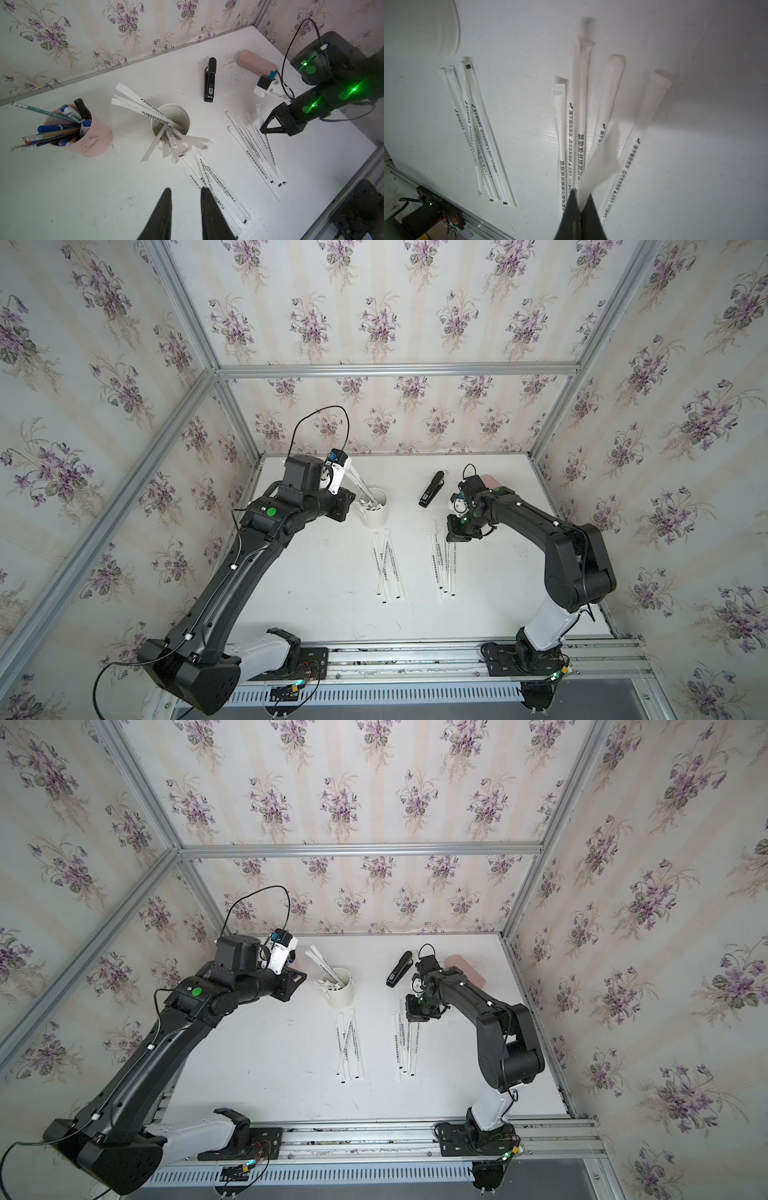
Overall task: Take the straws out of the storage container
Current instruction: Place the straw at the center of the board.
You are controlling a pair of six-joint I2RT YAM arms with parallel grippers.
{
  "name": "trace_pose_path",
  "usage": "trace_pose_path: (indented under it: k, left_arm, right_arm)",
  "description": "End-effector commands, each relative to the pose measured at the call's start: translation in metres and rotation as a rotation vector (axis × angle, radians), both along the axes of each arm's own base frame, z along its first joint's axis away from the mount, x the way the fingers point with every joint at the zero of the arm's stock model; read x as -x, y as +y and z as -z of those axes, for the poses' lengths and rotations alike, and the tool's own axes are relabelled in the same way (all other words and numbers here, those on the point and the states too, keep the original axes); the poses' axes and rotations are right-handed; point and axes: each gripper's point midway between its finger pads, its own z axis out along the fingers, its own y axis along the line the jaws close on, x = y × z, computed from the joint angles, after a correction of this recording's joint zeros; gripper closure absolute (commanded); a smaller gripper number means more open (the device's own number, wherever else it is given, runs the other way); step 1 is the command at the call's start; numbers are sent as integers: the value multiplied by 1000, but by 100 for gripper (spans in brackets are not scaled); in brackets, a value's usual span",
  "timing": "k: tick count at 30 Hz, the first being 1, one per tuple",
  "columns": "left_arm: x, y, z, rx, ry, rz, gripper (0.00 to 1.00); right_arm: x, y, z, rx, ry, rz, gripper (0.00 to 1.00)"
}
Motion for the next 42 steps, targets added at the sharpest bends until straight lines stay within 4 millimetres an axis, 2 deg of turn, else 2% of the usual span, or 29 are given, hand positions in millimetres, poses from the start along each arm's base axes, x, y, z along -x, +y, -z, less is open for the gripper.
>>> trace_pose_path:
  k: [1,11,18,21,26,28,31,36,42]
  left_arm:
    - [-1,-4,-2,17,-3,11,73]
    - [-2,-5,0,21,6,14,73]
    - [-4,-3,2,7,5,5,73]
    - [-6,0,4,-12,4,-10,73]
    - [-15,-1,12,-21,23,-20,73]
    - [-23,-2,9,-13,32,-50,71]
    - [-46,0,8,21,63,-130,68]
    - [-91,5,32,5,139,-247,68]
    - [-129,-8,75,132,298,-251,74]
  right_arm:
    - [-5,-3,2,8,-4,17,91]
    - [-8,-10,3,40,-14,28,82]
    - [-9,-7,-14,8,-56,40,80]
    - [-11,2,-34,-39,-108,40,81]
    - [-29,23,-90,-173,-340,42,82]
    - [-32,33,-109,-235,-431,34,82]
    - [-34,42,-123,-295,-514,41,83]
    - [-33,57,-121,-358,-528,12,84]
    - [-31,63,-115,-367,-524,-18,84]
